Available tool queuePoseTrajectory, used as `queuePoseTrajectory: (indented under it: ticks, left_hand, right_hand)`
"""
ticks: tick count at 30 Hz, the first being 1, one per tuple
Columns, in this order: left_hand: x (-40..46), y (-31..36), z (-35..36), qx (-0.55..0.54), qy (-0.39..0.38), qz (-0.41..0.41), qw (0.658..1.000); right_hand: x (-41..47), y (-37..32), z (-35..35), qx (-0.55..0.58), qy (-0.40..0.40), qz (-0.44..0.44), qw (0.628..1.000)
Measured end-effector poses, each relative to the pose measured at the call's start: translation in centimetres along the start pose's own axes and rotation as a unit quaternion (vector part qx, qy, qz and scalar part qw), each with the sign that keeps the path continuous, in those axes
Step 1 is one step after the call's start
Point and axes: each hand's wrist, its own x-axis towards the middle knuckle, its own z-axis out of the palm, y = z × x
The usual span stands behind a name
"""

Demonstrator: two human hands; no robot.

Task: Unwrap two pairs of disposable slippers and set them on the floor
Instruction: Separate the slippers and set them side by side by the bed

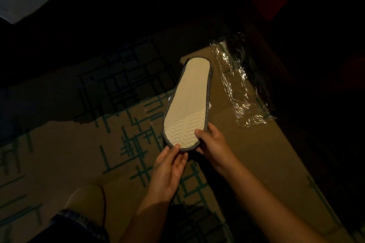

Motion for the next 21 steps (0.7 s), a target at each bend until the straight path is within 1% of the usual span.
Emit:
queuePoseTrajectory:
  ticks: [2, 3, 4, 5, 6, 7, 8, 9, 10, 11, 14, 17, 18, 21]
  left_hand:
    - [0.2, -0.1, -0.1, 0.076, 0.021, 0.031, 0.996]
    - [0.3, -0.1, -0.1, 0.139, 0.052, 0.063, 0.987]
    - [0.3, 0.0, -0.2, 0.211, 0.102, 0.110, 0.966]
    - [0.2, 0.2, -0.1, 0.295, 0.152, 0.176, 0.927]
    - [0.2, 0.4, 0.0, 0.390, 0.172, 0.251, 0.869]
    - [0.1, 0.5, 0.2, 0.485, 0.153, 0.313, 0.802]
    - [0.1, 0.5, 0.4, 0.562, 0.111, 0.351, 0.741]
    - [0.3, 0.4, 0.7, 0.614, 0.068, 0.359, 0.700]
    - [0.5, 0.2, 0.9, 0.641, 0.040, 0.353, 0.680]
    - [0.7, 0.1, 1.0, 0.651, 0.027, 0.342, 0.677]
    - [1.0, 0.0, 1.1, 0.651, 0.033, 0.331, 0.683]
    - [1.2, -0.1, 1.0, 0.677, 0.020, 0.325, 0.660]
    - [1.0, -0.2, 1.0, 0.678, 0.013, 0.321, 0.661]
    - [0.8, -0.5, 0.9, 0.657, 0.010, 0.300, 0.691]
  right_hand:
    - [0.2, 0.5, 0.0, 0.007, 0.009, -0.028, 1.000]
    - [0.4, 0.5, -0.3, 0.002, 0.015, -0.041, 0.999]
    - [0.5, 0.4, -0.5, -0.005, 0.020, -0.051, 0.998]
    - [0.5, 0.2, -0.7, -0.013, 0.026, -0.058, 0.998]
    - [0.5, 0.0, -0.8, -0.016, 0.028, -0.065, 0.997]
    - [0.5, -0.1, -0.8, -0.014, 0.026, -0.073, 0.997]
    - [0.5, -0.2, -1.0, -0.011, 0.021, -0.082, 0.996]
    - [0.5, -0.3, -1.0, -0.009, 0.015, -0.087, 0.996]
    - [0.4, -0.5, -1.1, -0.009, 0.006, -0.089, 0.996]
    - [0.4, -0.6, -1.1, -0.011, -0.004, -0.088, 0.996]
    - [0.3, -0.6, -1.3, -0.026, -0.024, -0.073, 0.997]
    - [0.3, -0.5, -1.6, -0.029, -0.033, -0.050, 0.998]
    - [0.4, -0.3, -1.6, -0.031, -0.030, -0.041, 0.998]
    - [0.5, 0.4, -1.6, -0.048, -0.016, -0.008, 0.999]
